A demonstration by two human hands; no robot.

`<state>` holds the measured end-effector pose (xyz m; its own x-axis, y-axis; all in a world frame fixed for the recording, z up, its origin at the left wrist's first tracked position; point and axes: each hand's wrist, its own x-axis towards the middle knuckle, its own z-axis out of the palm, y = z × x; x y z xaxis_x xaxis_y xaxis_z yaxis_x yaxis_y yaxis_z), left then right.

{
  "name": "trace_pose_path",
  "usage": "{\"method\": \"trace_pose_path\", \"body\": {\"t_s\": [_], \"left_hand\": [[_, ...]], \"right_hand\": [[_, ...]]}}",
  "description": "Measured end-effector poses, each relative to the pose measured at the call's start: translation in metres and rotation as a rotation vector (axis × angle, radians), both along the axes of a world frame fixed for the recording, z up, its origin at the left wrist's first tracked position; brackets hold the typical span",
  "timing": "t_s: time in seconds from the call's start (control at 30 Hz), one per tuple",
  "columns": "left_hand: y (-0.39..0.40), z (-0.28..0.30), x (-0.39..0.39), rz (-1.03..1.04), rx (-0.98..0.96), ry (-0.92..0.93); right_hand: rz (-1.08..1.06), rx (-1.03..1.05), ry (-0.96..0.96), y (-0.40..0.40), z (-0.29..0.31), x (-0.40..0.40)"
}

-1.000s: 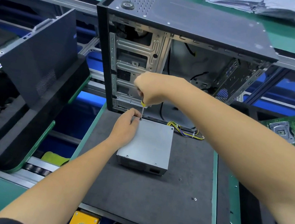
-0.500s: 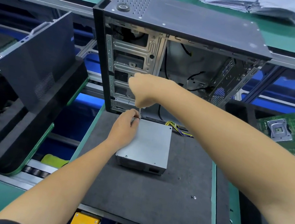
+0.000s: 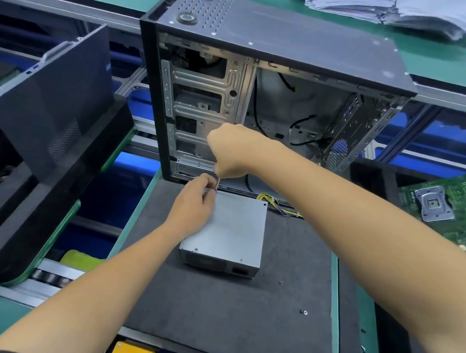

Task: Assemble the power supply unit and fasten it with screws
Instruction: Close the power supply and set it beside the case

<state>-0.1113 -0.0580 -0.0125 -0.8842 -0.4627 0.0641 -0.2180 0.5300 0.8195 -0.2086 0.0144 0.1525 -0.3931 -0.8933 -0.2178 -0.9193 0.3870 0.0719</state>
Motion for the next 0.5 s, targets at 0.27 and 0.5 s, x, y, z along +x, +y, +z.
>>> {"method": "trace_pose_path", "body": {"t_s": [0.27, 0.5], "left_hand": [[0.0002, 0.0017, 0.0001, -0.005, 0.036, -0.030], [-0.0002, 0.0007, 0.0007, -0.012, 0.042, -0.030]], "right_hand": [[-0.014, -0.119, -0.047, -0.0032, -0.0037, -0.0005], [-0.017, -0.125, 0.016, -0.0044, -0.0046, -0.0015]]}}
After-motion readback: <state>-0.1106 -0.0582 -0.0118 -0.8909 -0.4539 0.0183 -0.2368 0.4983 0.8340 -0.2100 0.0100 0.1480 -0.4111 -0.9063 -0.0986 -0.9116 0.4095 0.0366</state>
